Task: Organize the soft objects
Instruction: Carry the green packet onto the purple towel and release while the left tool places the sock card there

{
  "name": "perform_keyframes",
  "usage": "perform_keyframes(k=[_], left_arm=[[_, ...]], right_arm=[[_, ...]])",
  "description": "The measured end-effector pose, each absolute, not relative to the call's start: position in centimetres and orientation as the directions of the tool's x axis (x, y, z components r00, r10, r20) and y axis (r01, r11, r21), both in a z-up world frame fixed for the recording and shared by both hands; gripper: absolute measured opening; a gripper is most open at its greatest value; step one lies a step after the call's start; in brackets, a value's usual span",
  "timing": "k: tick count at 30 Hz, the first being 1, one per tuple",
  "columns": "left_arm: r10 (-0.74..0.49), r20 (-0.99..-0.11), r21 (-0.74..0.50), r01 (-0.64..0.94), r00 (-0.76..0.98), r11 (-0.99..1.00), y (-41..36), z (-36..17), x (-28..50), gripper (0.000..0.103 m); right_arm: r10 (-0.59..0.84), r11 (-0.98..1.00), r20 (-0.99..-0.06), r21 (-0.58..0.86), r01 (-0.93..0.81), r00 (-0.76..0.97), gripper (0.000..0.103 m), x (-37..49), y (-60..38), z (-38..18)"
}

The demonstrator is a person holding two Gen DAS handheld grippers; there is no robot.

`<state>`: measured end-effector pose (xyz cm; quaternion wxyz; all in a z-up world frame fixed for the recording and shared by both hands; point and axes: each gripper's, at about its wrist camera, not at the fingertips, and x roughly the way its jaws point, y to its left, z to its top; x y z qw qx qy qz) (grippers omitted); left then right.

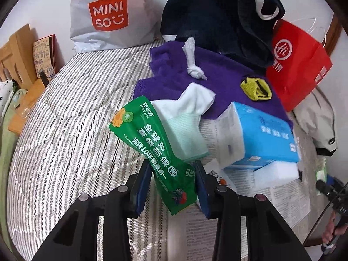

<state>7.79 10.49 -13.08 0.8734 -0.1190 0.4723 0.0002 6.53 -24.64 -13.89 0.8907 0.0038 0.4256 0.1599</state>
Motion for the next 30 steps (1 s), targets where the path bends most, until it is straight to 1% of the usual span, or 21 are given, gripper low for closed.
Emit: perform_keyframes(k=[19, 30], left_arm=[[-0.134, -0.785, -0.196, -0.037, 0.604, 0.98, 9.1, -9.1, 9.8, 0.037], [-0.144, -0.776, -0.19, -0.011, 0.614, 0.982, 8.7, -8.2, 11.6, 0.037]], right_arm=[[0.269, 0.957, -0.732, 0.129, -0.26, 0.626, 0.077, 7.7, -24.6, -11.3], [0.269, 0.956, -0.729, 0.123, -0.267, 0.629, 0.077, 9.6, -23.5, -10.5]])
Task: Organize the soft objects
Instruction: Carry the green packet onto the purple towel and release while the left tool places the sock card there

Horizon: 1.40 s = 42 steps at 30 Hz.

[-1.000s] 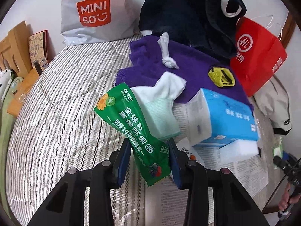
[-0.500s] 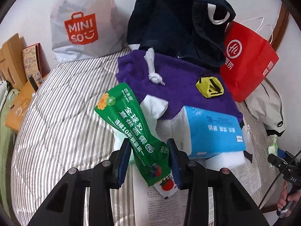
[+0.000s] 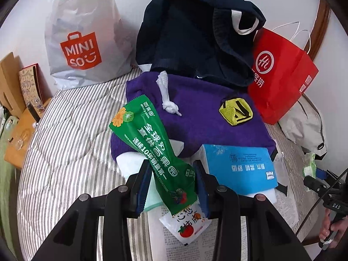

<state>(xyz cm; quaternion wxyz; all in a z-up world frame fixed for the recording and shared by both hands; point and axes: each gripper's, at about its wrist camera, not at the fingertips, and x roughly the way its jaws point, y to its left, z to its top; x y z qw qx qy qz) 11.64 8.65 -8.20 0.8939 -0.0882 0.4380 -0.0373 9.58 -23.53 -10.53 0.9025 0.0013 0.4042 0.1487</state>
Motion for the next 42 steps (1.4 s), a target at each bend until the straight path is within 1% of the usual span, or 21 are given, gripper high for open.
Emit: perform_keyframes(k=[19, 31, 39, 42], left_arm=[[-0.148, -0.768, -0.168, 0.027, 0.623, 0.985, 8.6, -7.0, 15.4, 0.037], [-0.157, -0.775, -0.171, 0.037, 0.612, 0.985, 8.9, -7.6, 17.7, 0.037], [-0.157, -0.783, -0.175, 0.028, 0.602, 0.984, 9.5, -8.2, 19.4, 0.037], [-0.157, -0.785, -0.177, 0.025, 0.599, 0.984, 9.8, -8.4, 19.9, 0.037]], right_arm=[[0.256, 0.957, -0.718, 0.092, -0.276, 0.647, 0.077, 14.5, -21.3, -9.5], [0.231, 0.962, -0.719, 0.07, -0.263, 0.655, 0.077, 18.6, -19.9, -9.2], [0.216, 0.964, -0.753, 0.063, -0.259, 0.621, 0.077, 23.0, -18.3, -10.7], [0.191, 0.967, -0.784, 0.049, -0.248, 0.59, 0.077, 24.7, -17.7, -12.1]])
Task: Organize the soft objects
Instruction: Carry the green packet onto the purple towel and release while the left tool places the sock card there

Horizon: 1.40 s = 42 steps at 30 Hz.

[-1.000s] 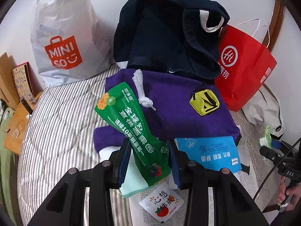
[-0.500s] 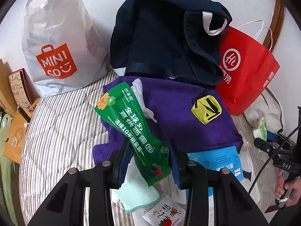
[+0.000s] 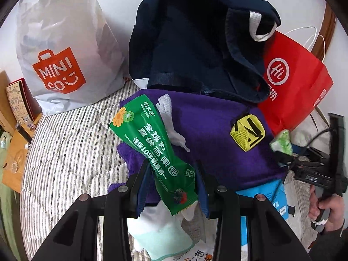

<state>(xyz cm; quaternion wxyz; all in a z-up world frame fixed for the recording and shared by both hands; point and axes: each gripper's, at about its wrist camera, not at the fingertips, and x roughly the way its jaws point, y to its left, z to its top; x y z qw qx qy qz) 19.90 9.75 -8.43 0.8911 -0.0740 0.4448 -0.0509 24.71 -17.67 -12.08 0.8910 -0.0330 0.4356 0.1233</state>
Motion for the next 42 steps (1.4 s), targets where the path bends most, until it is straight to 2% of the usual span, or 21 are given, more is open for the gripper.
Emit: perform_keyframes(k=[10, 18, 20, 22, 35, 42], left_arm=[[-0.165, -0.792, -0.188, 0.022, 0.588, 0.982, 10.1, -9.2, 20.9, 0.037], [-0.171, -0.794, -0.195, 0.022, 0.583, 0.981, 10.0, -9.4, 21.3, 0.037], [-0.178, -0.793, -0.199, 0.029, 0.582, 0.98, 9.8, -9.3, 21.4, 0.037], [-0.185, -0.794, -0.204, 0.033, 0.579, 0.978, 9.6, -9.3, 21.7, 0.037], [-0.164, -0.855, -0.184, 0.008, 0.492, 0.983, 8.2, -12.6, 24.7, 0.038], [-0.132, -0.878, -0.151, -0.003, 0.459, 0.989, 7.4, -14.2, 24.8, 0.042]], right_arm=[[0.162, 0.967, -0.854, 0.036, -0.254, 0.495, 0.077, 28.0, -16.8, -15.9], [0.188, 0.957, -0.857, 0.05, -0.285, 0.48, 0.079, 27.8, -16.8, -16.0], [0.196, 0.955, -0.856, 0.056, -0.29, 0.479, 0.086, 27.6, -16.7, -15.9], [0.202, 0.955, -0.851, 0.061, -0.291, 0.485, 0.089, 27.7, -16.7, -15.7], [0.233, 0.963, -0.793, 0.108, -0.247, 0.563, 0.089, 24.6, -20.1, -11.4], [0.221, 0.973, -0.768, 0.129, -0.192, 0.601, 0.089, 20.1, -23.6, -10.3]])
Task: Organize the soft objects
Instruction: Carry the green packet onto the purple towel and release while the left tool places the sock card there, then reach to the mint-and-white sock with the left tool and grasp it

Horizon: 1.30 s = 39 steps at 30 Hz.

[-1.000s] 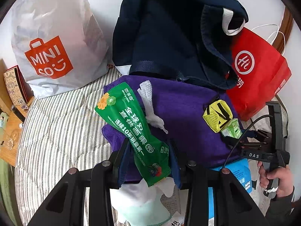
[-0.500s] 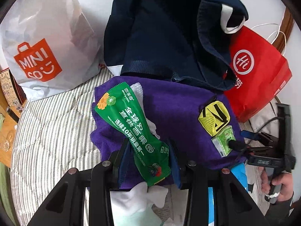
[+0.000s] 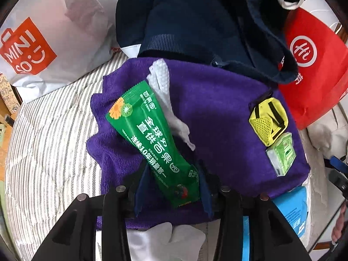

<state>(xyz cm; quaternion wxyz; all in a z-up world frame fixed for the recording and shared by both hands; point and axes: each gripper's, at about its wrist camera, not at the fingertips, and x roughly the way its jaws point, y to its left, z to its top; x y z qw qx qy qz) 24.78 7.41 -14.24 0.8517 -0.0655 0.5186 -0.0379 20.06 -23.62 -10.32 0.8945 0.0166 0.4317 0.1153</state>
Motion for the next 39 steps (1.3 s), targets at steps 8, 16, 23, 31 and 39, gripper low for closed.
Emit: perform_keyframes(k=[8, 16, 23, 31, 39], left_arm=[[-0.138, -0.883, -0.162, -0.014, 0.449, 0.987, 7.0, -13.6, 24.0, 0.068], [-0.126, -0.863, -0.152, -0.013, 0.49, 0.988, 6.7, -10.9, 21.4, 0.07], [-0.114, -0.843, -0.145, -0.018, 0.526, 0.989, 7.4, -8.5, 18.8, 0.07], [-0.099, -0.852, -0.13, -0.024, 0.514, 0.991, 8.2, -8.8, 16.1, 0.071], [-0.094, -0.887, -0.114, -0.018, 0.451, 0.993, 8.2, -12.5, 15.3, 0.071]], right_arm=[[0.227, 0.974, -0.763, 0.177, -0.142, 0.605, 0.089, 16.3, -26.4, -10.6], [0.237, 0.971, -0.752, 0.194, -0.137, 0.615, 0.089, 13.5, -27.2, -10.4], [0.223, 0.975, -0.762, 0.176, -0.137, 0.608, 0.089, 11.8, -27.8, -9.7], [0.229, 0.973, -0.762, 0.194, -0.123, 0.605, 0.089, 10.8, -27.7, -9.2], [0.213, 0.977, -0.77, 0.164, -0.137, 0.601, 0.089, 9.1, -26.9, -9.0]])
